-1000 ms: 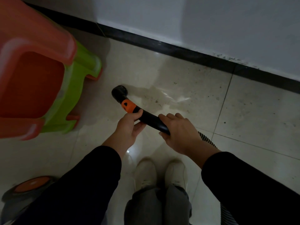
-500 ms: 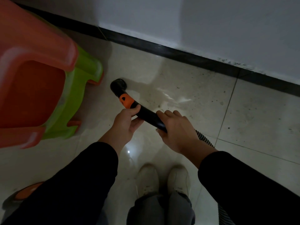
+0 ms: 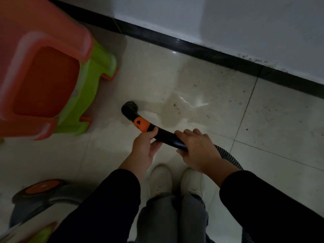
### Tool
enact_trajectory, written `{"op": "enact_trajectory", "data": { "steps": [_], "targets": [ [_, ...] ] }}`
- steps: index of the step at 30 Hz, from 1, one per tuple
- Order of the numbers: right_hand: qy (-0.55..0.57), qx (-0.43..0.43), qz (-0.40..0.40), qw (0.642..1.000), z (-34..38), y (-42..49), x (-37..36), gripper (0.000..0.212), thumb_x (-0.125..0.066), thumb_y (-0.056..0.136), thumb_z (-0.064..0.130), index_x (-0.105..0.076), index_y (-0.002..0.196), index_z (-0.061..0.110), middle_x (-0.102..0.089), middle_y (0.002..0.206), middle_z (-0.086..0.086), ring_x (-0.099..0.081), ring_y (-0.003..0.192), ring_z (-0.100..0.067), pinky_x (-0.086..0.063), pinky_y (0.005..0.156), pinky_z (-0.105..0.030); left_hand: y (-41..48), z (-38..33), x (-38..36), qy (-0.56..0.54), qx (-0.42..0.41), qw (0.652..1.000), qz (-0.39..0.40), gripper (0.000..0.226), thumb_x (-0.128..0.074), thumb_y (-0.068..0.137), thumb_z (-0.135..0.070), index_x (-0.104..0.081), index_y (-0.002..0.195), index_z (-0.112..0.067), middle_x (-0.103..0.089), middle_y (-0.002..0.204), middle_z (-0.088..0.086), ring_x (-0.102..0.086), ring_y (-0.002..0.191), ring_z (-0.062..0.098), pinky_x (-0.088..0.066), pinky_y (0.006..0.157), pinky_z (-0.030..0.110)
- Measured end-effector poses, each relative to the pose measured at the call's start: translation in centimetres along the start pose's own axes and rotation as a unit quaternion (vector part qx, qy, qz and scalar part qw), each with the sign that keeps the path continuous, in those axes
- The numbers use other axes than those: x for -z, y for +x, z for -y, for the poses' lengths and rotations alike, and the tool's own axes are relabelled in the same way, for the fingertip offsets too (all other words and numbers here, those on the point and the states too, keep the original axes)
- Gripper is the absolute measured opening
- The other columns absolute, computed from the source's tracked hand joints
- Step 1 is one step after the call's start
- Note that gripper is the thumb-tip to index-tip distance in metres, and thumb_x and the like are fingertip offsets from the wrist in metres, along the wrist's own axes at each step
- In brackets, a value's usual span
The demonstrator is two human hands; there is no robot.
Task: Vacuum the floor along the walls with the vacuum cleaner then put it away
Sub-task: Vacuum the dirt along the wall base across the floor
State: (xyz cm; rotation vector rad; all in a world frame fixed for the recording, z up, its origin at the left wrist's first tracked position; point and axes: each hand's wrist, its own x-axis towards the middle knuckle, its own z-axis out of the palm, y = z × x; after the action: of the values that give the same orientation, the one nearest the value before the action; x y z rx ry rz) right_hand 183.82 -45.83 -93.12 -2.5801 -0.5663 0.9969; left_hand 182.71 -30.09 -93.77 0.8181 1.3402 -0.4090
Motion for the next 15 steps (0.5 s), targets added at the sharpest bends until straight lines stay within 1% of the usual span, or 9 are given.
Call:
{"op": "enact_trajectory", "data": {
  "steps": [3, 9, 11, 15],
  "targets": [
    [0.005, 0.005, 0.01, 1.0, 0.6, -0.7, -0.7, 0.048, -0.058, 0.091, 0.033, -0.041, 0.136, 0.025, -0.054, 0.114, 0.003, -0.047, 0.106, -0.021, -0.038, 0.084, -0.035, -0.5, 0.8, 1.0, -0.007, 0.001, 1.0, -0.012, 0.005, -0.062, 0.092, -0.006, -0.061, 0.096, -0.008, -0.063, 0.104, 0.01, -0.063, 0.092, 0.02, -0.053, 0.071, 0.025],
    [0.009, 0.023, 0.026, 0.999, 1.7, -1.7, -1.9, 0.047, -0.056, 0.092, 0.031, -0.041, 0.137, 0.026, -0.054, 0.116, 0.001, -0.046, 0.109, -0.023, -0.038, 0.087, -0.036, -1.3, 2.0, 3.2, -0.012, -0.005, 0.999, -0.029, 0.007, -0.062, 0.093, -0.008, -0.06, 0.1, -0.007, -0.062, 0.111, 0.013, -0.063, 0.093, 0.022, -0.053, 0.072, 0.025],
    [0.008, 0.026, 0.026, 0.999, 2.0, -2.0, -2.1, 0.046, -0.055, 0.092, 0.03, -0.042, 0.136, 0.027, -0.054, 0.115, 0.001, -0.046, 0.108, -0.023, -0.038, 0.087, -0.036, -1.5, 2.4, 3.7, -0.011, -0.009, 0.999, -0.029, 0.013, -0.061, 0.093, -0.008, -0.059, 0.106, -0.005, -0.061, 0.115, 0.015, -0.062, 0.094, 0.021, -0.053, 0.073, 0.026],
    [-0.007, 0.02, 0.024, 0.999, 2.0, -2.8, -2.2, 0.046, -0.055, 0.092, 0.03, -0.041, 0.136, 0.026, -0.054, 0.115, 0.0, -0.046, 0.108, -0.023, -0.039, 0.088, -0.036, -2.1, 2.7, 3.6, -0.005, -0.009, 1.0, -0.021, 0.033, -0.06, 0.094, -0.008, -0.055, 0.124, 0.003, -0.061, 0.124, 0.018, -0.063, 0.096, 0.022, -0.054, 0.078, 0.027]
  ]
}}
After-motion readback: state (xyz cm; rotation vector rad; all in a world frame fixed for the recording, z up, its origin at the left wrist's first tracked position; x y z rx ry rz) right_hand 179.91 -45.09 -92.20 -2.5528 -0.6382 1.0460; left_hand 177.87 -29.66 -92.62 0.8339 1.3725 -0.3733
